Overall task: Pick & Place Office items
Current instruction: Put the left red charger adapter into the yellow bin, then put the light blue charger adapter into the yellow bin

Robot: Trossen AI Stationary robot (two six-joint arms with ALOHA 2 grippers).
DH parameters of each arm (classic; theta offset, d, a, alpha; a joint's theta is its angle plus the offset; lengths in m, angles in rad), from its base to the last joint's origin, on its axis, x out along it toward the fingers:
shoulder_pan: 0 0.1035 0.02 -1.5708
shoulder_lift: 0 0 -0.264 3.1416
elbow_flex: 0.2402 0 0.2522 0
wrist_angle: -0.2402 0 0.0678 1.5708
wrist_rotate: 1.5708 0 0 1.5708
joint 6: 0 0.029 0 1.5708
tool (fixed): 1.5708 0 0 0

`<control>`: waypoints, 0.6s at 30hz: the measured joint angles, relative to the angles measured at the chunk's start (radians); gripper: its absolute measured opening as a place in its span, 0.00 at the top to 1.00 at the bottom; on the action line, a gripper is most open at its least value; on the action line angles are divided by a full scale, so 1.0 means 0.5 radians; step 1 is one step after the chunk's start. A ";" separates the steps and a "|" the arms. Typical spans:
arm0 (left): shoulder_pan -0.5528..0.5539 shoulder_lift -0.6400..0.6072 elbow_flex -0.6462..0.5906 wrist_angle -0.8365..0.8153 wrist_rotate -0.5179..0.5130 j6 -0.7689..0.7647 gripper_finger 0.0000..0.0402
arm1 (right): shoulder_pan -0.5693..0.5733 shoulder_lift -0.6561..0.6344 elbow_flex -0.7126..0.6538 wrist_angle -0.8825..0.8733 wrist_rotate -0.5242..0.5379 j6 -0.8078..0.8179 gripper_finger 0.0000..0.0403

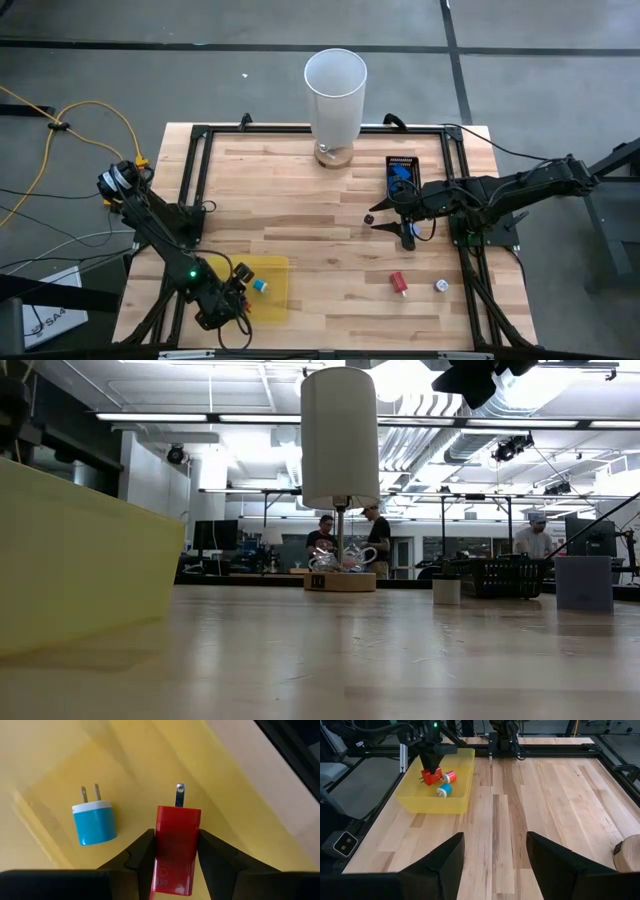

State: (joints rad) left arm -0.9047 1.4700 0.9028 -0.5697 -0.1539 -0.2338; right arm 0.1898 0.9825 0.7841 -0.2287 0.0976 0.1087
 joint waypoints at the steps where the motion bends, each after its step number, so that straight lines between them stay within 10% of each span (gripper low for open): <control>1: 0.000 -0.001 0.000 0.003 0.000 -0.010 0.68 | 0.001 0.000 0.000 0.000 0.000 0.000 0.50; 18: 0.000 -0.002 0.000 0.004 -0.009 -0.020 0.57 | 0.000 0.000 0.000 0.000 0.000 0.000 0.50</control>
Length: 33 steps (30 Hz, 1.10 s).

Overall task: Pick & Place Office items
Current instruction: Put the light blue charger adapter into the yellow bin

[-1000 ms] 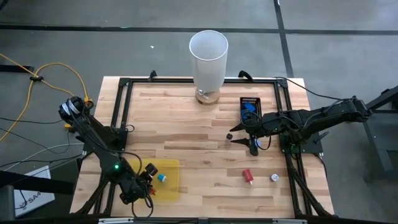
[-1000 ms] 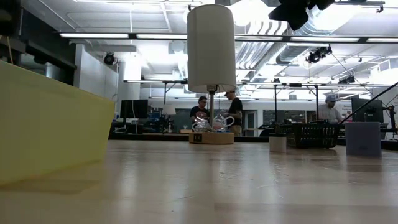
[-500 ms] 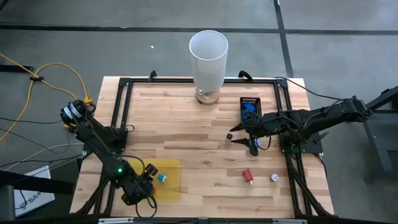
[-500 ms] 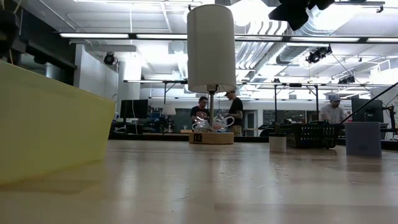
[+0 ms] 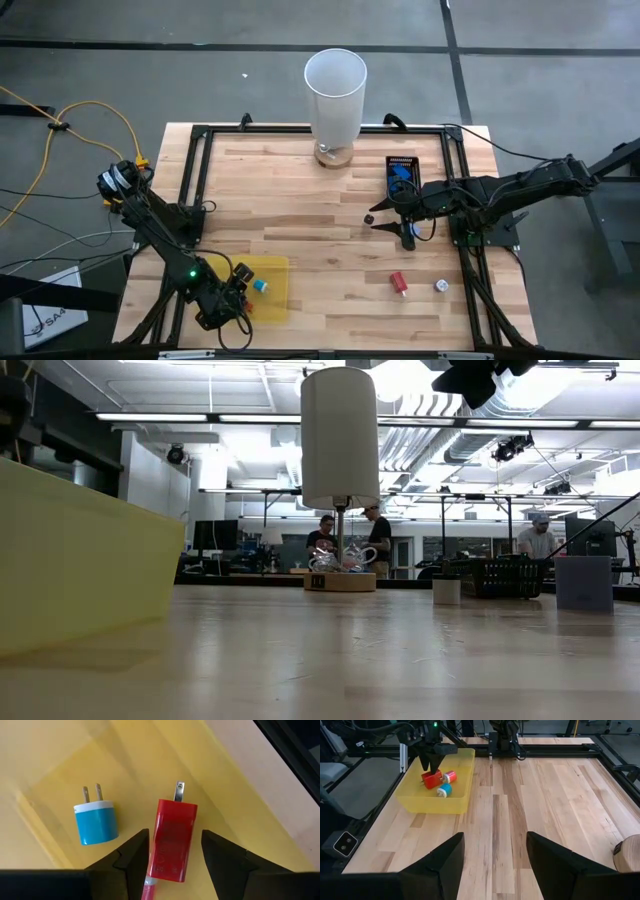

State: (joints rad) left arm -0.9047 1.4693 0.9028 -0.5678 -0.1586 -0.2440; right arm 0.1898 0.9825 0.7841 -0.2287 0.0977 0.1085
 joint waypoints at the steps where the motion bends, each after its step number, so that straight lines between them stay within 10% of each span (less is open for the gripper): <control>1: 0.000 0.000 0.000 0.001 -0.001 0.000 0.57 | 0.000 0.000 0.000 0.000 0.000 0.000 0.50; 33: 0.061 -0.254 0.000 0.001 -0.222 0.111 0.56 | 0.000 0.000 0.000 0.000 0.000 0.000 0.50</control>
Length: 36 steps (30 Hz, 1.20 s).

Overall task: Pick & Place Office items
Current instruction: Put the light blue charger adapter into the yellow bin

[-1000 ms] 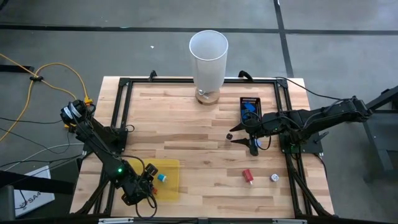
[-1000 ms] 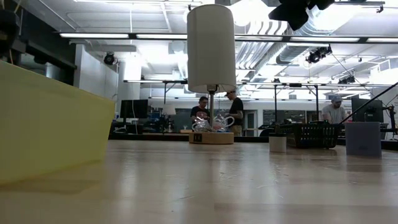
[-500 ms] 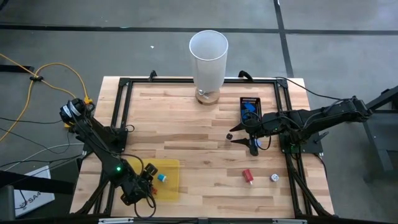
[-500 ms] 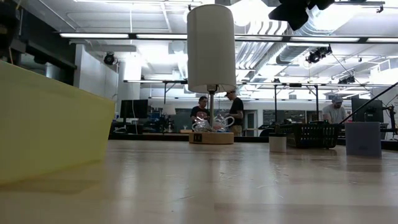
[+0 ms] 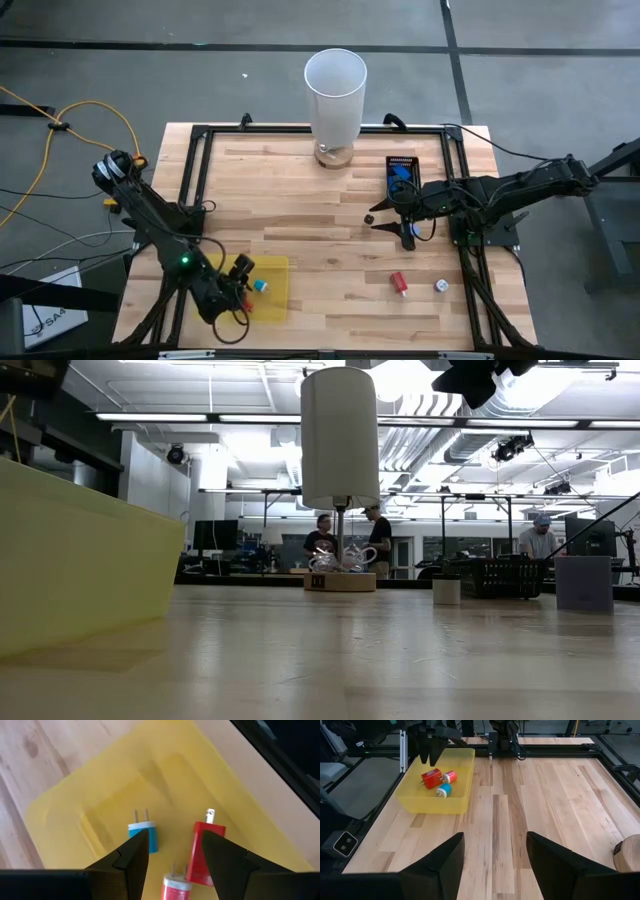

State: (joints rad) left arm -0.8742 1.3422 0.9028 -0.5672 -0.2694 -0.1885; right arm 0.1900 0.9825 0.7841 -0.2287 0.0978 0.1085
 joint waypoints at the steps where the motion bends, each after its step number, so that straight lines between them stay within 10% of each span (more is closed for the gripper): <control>1: 0.009 0.000 0.000 0.000 0.000 -0.001 0.56 | 0.000 0.000 0.000 -0.001 0.000 0.000 0.50; 36: 1.237 0.000 0.000 0.505 0.014 0.273 0.56 | 0.000 0.000 0.000 0.000 0.000 0.000 0.50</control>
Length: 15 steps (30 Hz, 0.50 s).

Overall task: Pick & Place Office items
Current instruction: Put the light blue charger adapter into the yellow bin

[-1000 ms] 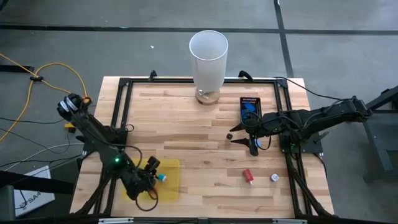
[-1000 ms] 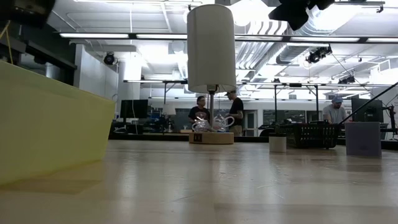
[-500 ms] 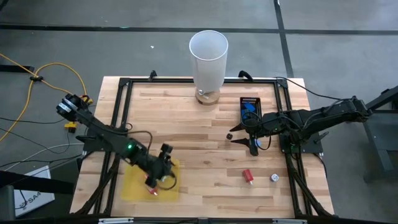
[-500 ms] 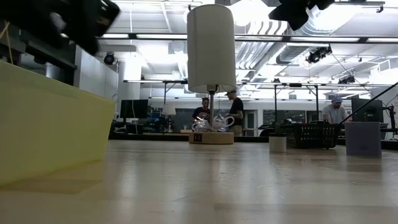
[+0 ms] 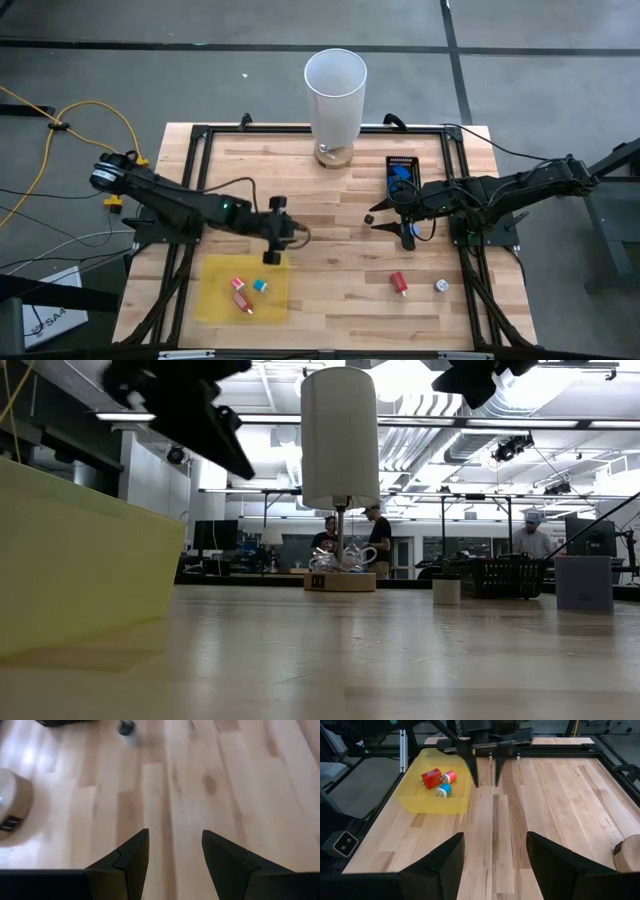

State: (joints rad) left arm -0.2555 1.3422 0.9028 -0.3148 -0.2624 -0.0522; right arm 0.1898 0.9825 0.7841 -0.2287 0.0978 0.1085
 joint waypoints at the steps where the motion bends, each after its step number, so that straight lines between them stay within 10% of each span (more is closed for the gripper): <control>1: 0.034 0.000 0.000 0.032 0.001 0.009 0.56 | 0.001 0.000 0.000 0.000 0.000 0.001 0.50; 11: 0.224 0.001 0.000 0.593 0.016 0.421 0.56 | 0.001 0.000 0.000 0.000 0.000 0.000 0.50; 15: 0.251 0.027 0.000 0.713 0.318 0.484 0.56 | 0.000 0.000 0.000 0.000 0.000 0.000 0.50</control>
State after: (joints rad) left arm -0.1301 1.3556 0.9028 0.0417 -0.1035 0.1898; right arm 0.1898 0.9825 0.7841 -0.2287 0.0978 0.1085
